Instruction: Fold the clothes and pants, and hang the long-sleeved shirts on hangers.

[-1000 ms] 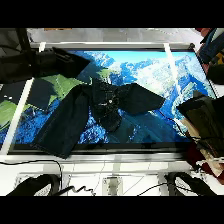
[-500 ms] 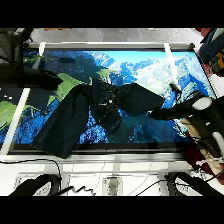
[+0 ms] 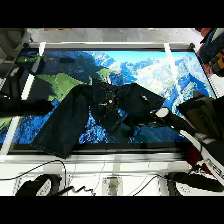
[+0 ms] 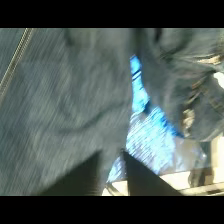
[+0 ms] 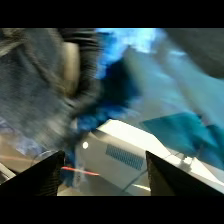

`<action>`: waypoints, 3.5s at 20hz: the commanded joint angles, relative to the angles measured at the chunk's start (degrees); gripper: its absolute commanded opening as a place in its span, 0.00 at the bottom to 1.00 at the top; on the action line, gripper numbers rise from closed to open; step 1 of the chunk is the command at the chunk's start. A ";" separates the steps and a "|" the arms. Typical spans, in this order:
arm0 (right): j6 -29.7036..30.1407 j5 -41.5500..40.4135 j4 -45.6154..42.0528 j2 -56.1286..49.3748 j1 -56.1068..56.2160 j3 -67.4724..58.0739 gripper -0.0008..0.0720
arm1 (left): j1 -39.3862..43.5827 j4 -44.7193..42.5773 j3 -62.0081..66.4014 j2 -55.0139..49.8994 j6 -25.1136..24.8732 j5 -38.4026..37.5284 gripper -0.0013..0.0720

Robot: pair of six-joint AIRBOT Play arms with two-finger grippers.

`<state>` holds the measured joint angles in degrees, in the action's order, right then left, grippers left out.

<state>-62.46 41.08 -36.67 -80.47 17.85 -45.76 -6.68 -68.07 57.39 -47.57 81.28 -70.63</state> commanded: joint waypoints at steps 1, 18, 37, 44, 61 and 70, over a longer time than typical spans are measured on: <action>-0.48 -0.20 4.07 -5.73 3.43 -6.21 0.81 | -2.86 -0.79 -7.10 3.80 2.36 -0.20 0.69; -8.85 4.39 5.38 -12.07 3.69 -14.38 0.05 | -8.00 -23.98 -10.47 2.86 13.77 -6.80 0.75; -8.61 4.11 5.31 -12.07 3.69 -15.78 0.05 | -16.52 0.55 -26.40 -18.71 13.03 -17.25 0.87; -8.61 3.23 5.31 -12.07 3.69 -15.80 0.05 | -6.43 -5.16 -26.43 -21.62 14.16 -4.72 0.86; -8.59 -21.99 -20.39 7.50 -1.20 -16.13 0.05 | -13.66 -15.47 7.96 -21.66 11.02 5.33 0.06; -8.63 -3.04 -25.22 23.04 -24.26 -23.96 0.05 | -18.75 -24.98 30.14 -22.47 4.50 15.17 0.05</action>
<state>-71.07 29.54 -58.46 -62.02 0.01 -68.38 -23.92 -90.30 84.51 -69.54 90.39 -57.06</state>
